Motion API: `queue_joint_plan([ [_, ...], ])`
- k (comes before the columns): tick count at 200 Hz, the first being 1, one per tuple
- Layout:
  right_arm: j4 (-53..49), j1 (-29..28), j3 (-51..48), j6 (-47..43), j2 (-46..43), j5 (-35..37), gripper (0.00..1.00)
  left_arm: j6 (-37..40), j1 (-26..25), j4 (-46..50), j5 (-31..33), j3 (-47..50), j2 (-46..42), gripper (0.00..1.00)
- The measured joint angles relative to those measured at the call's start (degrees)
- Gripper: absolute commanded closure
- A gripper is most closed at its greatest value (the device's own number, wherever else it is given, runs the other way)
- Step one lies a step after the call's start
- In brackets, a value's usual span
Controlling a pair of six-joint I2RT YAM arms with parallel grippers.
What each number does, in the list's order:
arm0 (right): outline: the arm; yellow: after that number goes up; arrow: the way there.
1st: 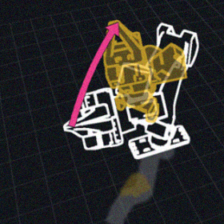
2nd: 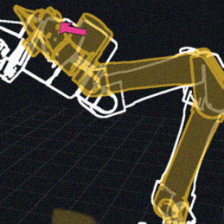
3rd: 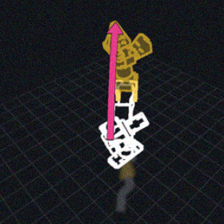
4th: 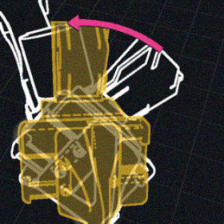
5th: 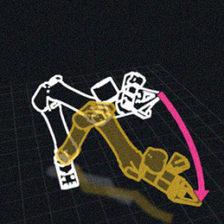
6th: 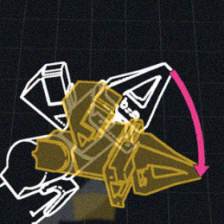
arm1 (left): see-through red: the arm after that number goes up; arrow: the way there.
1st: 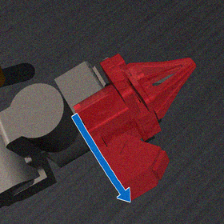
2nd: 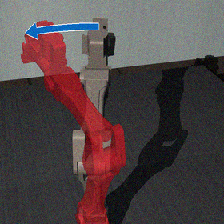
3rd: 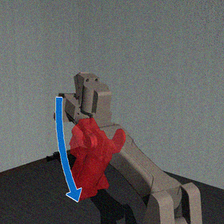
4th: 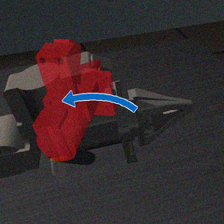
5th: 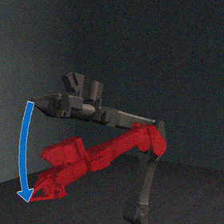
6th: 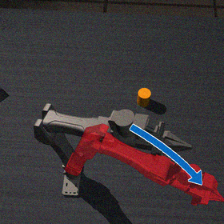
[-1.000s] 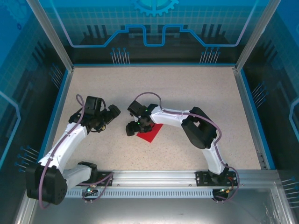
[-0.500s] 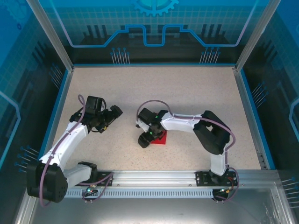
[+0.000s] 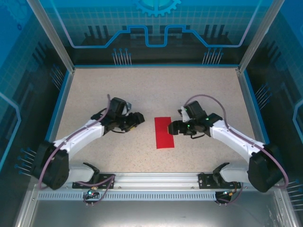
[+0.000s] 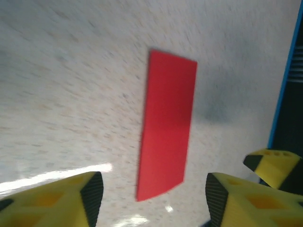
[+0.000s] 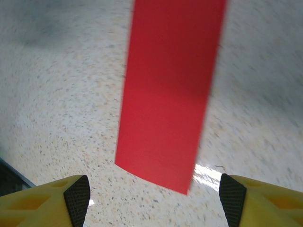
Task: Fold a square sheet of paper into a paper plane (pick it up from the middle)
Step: Rotate the paper at the center of the table, then third fold the triangle at the center of the table.
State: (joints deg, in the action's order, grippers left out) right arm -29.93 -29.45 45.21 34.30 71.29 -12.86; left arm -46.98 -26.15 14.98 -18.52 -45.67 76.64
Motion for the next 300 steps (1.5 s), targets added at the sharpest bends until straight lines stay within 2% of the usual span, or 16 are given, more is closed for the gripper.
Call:
queue_joint_plan([
  [27,-0.9,3.0,-3.5,5.0,-1.7,-2.5,0.26,-0.9,-6.0,-4.9,-2.4,-4.5,9.4,0.67],
  [71,0.0,3.6,-5.2,9.0,-0.9,-4.8,0.26,-1.2,-10.3,-8.2,-3.9,-12.3,21.1,0.78],
  [175,4.5,2.0,-7.1,13.1,3.2,-6.8,0.26,-0.9,-10.4,-6.2,-3.2,-16.8,32.6,0.84],
  [223,6.1,-0.4,-8.8,15.2,3.9,-6.7,0.36,-1.0,-10.4,-4.7,-1.7,-16.9,33.7,0.85],
  [277,8.3,-2.6,-9.6,16.5,6.4,-6.7,0.39,-0.9,-10.4,-4.7,-1.2,-16.9,33.7,0.86],
  [300,8.7,-3.6,-9.6,16.6,8.6,-6.7,0.43,-1.0,-10.4,-4.7,-1.1,-16.9,33.7,0.86],
])
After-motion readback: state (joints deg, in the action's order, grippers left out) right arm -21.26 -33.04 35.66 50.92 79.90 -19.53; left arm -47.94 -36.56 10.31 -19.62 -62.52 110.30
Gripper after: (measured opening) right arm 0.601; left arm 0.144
